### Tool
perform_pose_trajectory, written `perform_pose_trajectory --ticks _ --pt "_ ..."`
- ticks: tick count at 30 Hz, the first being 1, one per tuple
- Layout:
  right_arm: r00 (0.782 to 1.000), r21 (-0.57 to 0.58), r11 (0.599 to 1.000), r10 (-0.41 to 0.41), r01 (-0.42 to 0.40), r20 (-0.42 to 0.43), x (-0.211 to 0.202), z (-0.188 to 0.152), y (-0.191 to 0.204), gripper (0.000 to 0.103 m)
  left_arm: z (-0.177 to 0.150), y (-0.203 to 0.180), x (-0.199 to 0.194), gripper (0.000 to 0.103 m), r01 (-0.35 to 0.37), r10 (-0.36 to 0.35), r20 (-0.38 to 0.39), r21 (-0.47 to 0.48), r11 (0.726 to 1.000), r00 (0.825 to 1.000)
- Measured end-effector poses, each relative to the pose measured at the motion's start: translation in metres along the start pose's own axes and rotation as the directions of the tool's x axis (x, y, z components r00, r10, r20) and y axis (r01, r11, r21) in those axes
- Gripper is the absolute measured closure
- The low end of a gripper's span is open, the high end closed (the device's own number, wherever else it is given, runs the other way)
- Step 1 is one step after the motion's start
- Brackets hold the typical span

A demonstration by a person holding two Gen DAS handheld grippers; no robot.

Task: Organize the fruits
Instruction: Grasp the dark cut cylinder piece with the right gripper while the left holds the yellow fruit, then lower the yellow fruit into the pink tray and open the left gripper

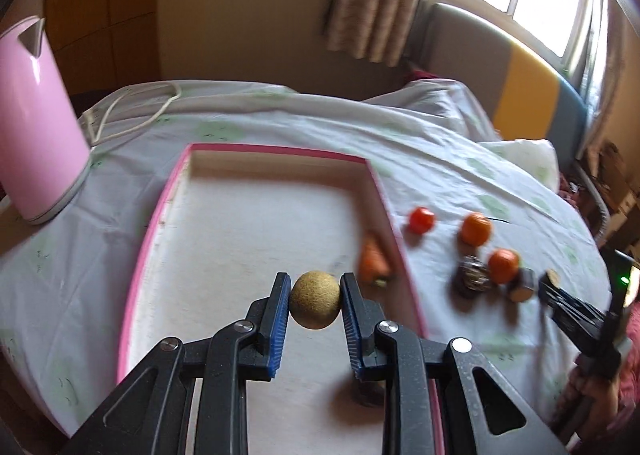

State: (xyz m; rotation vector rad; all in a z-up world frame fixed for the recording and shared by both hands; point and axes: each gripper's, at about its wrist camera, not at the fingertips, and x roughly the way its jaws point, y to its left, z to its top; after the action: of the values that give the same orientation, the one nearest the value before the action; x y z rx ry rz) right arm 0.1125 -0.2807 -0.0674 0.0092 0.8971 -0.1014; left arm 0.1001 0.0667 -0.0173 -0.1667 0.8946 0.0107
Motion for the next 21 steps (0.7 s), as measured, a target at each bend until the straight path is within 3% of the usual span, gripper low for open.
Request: perform_pose_trajectory --ticks 8,21 --pt "1.0 -0.007 1.0 -0.007 0.007 0.001 -0.001 0.0 0.001 0.074 0.006 0.011 0.019 0.072 -0.025 0.024 -0.034 -0.035 0.999 0.999" --pt "1.0 -0.012 1.0 -0.011 0.011 0.001 -0.001 0.0 0.001 0.074 -0.011 0.007 -0.018 0.07 -0.017 0.017 0.029 -0.016 1.0 0.999"
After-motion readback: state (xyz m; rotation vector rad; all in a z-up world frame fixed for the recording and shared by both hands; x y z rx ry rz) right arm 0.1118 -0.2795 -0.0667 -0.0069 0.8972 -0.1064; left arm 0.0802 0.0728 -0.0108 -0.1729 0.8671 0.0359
